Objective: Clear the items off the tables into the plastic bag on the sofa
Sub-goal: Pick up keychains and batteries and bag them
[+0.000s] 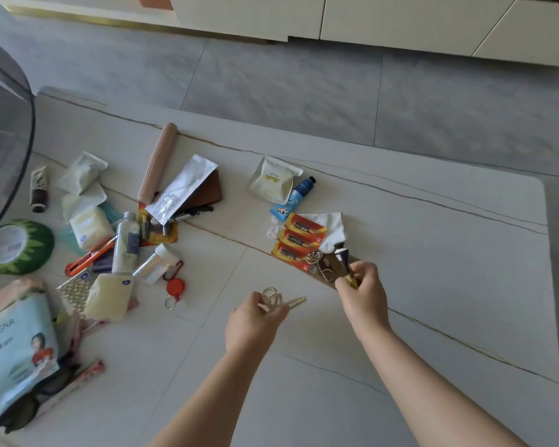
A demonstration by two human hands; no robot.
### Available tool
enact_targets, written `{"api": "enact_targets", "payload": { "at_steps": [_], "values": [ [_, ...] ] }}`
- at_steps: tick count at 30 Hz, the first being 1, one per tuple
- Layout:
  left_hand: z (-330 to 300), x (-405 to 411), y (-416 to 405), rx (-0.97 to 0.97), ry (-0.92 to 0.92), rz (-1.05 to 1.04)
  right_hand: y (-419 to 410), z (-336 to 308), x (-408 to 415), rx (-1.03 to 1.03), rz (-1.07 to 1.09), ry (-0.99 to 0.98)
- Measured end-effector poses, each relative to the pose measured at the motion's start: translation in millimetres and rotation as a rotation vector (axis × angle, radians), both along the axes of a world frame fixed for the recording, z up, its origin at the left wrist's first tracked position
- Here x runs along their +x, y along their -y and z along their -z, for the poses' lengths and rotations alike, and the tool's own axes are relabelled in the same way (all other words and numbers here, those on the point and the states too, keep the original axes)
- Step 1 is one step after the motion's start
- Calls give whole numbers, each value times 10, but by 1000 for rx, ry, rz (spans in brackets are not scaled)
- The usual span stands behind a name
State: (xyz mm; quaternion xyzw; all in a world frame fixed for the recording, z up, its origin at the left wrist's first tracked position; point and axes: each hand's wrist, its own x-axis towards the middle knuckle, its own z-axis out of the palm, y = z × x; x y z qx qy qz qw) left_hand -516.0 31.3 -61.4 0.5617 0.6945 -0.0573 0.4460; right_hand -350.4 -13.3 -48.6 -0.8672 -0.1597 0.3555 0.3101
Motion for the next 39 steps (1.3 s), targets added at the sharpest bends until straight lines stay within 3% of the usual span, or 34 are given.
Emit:
{"api": "enact_targets", "payload": {
  "at_steps": [4, 9, 16, 22, 29, 35, 39],
  "values": [
    [49, -82, -65, -20, 92, -129, -194, 97, -31, -66, -279, 206],
    [163, -197, -75, -31, 135, -200, -326, 276, -141, -193, -328, 337],
    [33, -72, -191, -25, 187, -265, -128, 188, -149, -262, -269, 187],
    [-58, 420, -657, 43, 228, -166, -1, 206, 105, -129, -227, 17],
    [166, 693, -781, 98, 130, -73, 1, 386, 300, -82, -124, -133],
    [210, 702, -779, -62, 124, -176, -55, 408, 326, -110, -139, -133],
    [231, 704, -694, -94, 151, -131, -59, 411, 335, -121, -159, -133]
  ]
}}
